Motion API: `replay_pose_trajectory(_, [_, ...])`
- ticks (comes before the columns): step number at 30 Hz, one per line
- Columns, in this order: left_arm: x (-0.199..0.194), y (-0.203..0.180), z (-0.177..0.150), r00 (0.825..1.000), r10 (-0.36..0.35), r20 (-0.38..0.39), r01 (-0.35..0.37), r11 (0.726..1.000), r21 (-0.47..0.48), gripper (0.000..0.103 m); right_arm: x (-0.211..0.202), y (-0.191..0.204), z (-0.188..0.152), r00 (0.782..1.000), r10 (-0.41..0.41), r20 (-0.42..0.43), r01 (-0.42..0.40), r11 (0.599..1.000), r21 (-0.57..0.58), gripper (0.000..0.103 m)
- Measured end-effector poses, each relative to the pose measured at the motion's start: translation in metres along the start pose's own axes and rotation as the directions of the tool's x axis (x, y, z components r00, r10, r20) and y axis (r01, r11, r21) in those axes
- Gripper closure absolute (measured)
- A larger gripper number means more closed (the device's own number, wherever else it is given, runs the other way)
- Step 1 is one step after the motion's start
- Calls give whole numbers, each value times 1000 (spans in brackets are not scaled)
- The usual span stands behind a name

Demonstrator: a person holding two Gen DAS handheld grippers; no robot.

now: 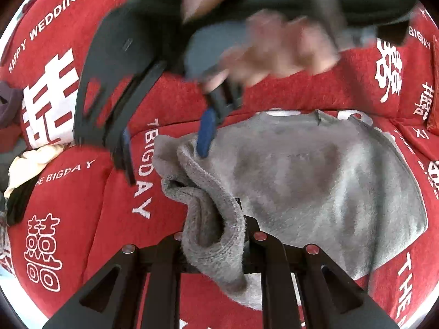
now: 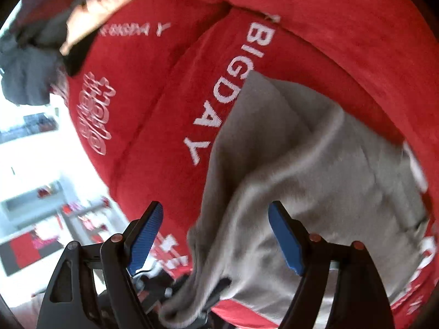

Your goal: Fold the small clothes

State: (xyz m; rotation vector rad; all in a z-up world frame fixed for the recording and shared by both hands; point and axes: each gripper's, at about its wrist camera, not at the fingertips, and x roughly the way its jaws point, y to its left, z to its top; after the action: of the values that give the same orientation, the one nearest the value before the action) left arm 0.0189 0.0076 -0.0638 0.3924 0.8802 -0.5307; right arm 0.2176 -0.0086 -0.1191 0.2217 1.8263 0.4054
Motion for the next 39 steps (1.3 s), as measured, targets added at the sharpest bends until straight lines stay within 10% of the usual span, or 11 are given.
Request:
replay_pose_trajectory(6, [0, -2, 3, 1000, -2, 2, 2, 1000, -4, 87, 28, 6, 18, 988, -142, -61, 140, 990, -31, 22])
replay_pose_trajectory(8, [-1, -3, 5, 1000, -5, 5, 5, 1000, -3, 87, 28, -5, 16, 985, -166, -40, 166, 986, -9, 48])
replay_pose_trajectory(9, [-1, -2, 6, 1000, -10, 5, 10, 1000, -2, 87, 26, -10, 14, 987, -160, -30, 160, 987, 1, 86])
replay_pose_trajectory(14, [-23, -14, 15, 997, -71, 40, 70, 997, 21, 87, -15, -45, -25, 984, 67, 162, -83, 992, 93, 89])
replay_pose_trajectory(19, [-56, -39, 31, 986, -151, 73, 147, 987, 59, 87, -62, -79, -83, 902, 250, 351, -313, 940, 136, 89])
replay_pose_trajectory(31, [-103, -169, 67, 915, -391, 98, 343, 883, 321, 87, -141, -188, -271, 573, 313, 757, -588, 801, 114, 89])
replay_pose_trajectory(35, [-89, -218, 56, 899, -437, 27, 390, 826, 407, 87, -136, -238, -324, 532, 252, 808, -629, 756, 179, 89])
replay_pose_trajectory(39, [-56, -263, 31, 898, -432, -90, 421, 779, 465, 87, -86, -291, -358, 558, 178, 810, -660, 686, 305, 89])
